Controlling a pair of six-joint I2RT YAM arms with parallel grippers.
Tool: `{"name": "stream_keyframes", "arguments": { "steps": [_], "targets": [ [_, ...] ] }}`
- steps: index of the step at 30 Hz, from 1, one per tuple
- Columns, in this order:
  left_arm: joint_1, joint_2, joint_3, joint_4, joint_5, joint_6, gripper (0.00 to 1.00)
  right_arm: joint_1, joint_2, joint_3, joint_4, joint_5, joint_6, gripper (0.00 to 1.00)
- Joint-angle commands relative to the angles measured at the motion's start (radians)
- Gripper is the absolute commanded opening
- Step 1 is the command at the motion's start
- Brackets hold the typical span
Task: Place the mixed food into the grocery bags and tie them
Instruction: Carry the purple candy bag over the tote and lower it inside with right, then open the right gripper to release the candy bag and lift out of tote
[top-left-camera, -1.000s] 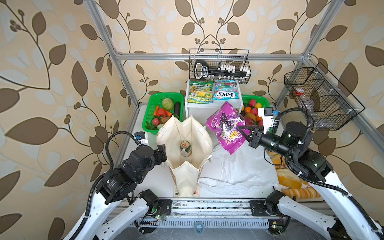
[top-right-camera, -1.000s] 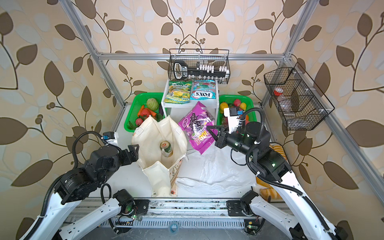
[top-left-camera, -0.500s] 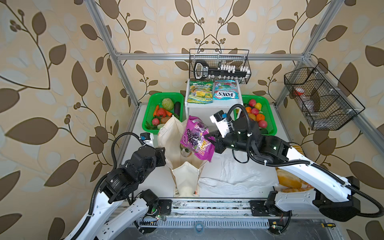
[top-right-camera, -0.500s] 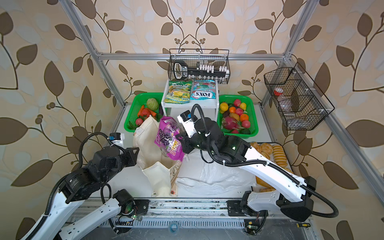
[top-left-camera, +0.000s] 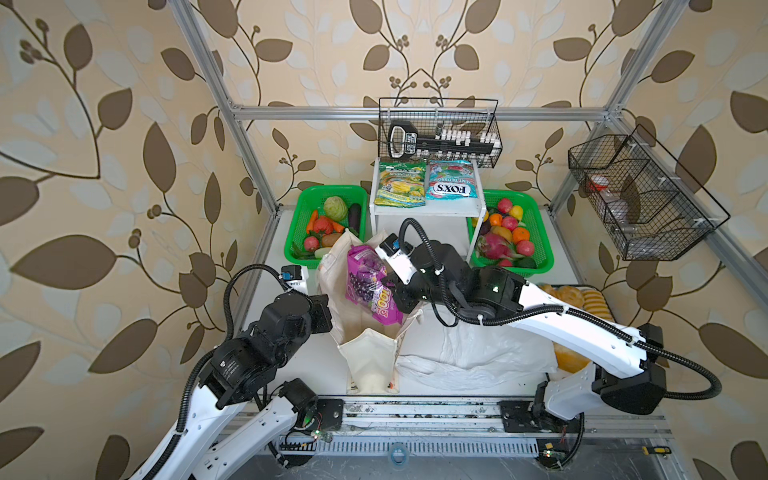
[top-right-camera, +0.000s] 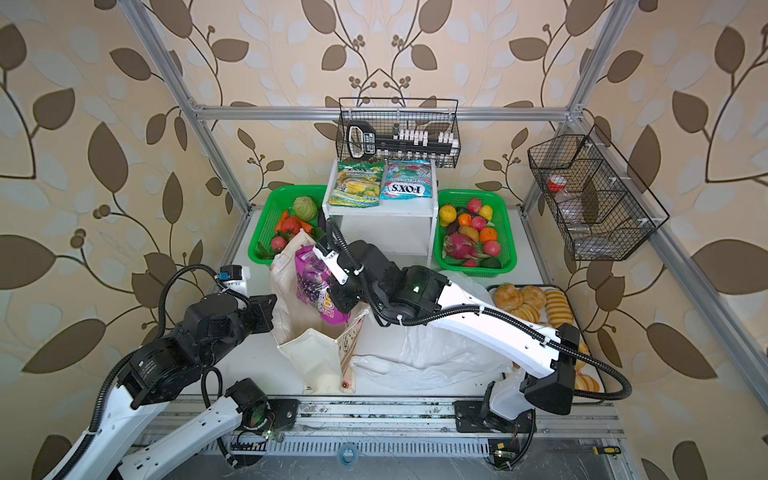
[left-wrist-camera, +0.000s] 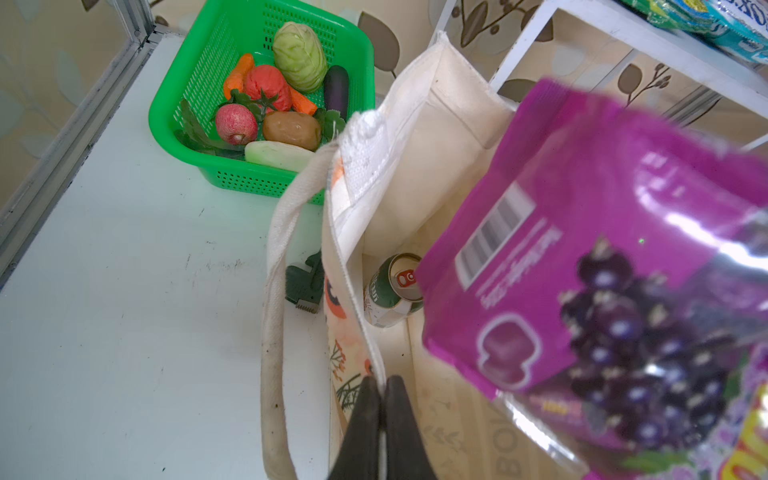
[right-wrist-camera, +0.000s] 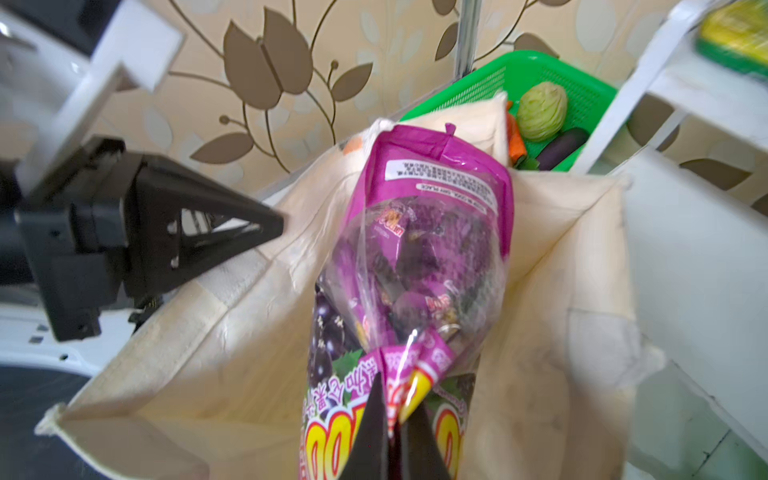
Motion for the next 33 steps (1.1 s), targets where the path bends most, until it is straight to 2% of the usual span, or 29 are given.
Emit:
{"name": "stream_keyframes", "arguments": {
  "steps": [1,7,14,19,28,32,33],
  "targets": [
    [0.002,-0.006,0.021,0.040,-0.027,0.036,0.00,0.047,0.017,0.073,-0.074,0.057,0.014,0.00],
    [0.002,0.015,0.030,0.065,-0.032,0.054,0.00,0.079,0.108,0.115,-0.190,0.038,0.176,0.00],
    [0.002,0.036,0.032,0.075,-0.010,0.046,0.00,0.077,0.237,0.168,-0.220,-0.096,0.277,0.04],
    [0.002,0.029,0.032,0.073,-0.016,0.040,0.00,0.068,0.273,0.158,-0.196,-0.202,0.319,0.07],
    [0.002,0.013,0.020,0.069,-0.027,0.029,0.00,0.046,0.232,0.100,-0.153,-0.319,0.323,0.21],
    [0.001,0.013,0.030,0.063,-0.028,0.028,0.00,0.035,0.209,0.085,-0.137,-0.373,0.316,0.37],
    [0.001,0.013,0.032,0.060,-0.032,0.027,0.00,0.030,0.199,0.082,-0.132,-0.382,0.312,0.37]
  ]
}}
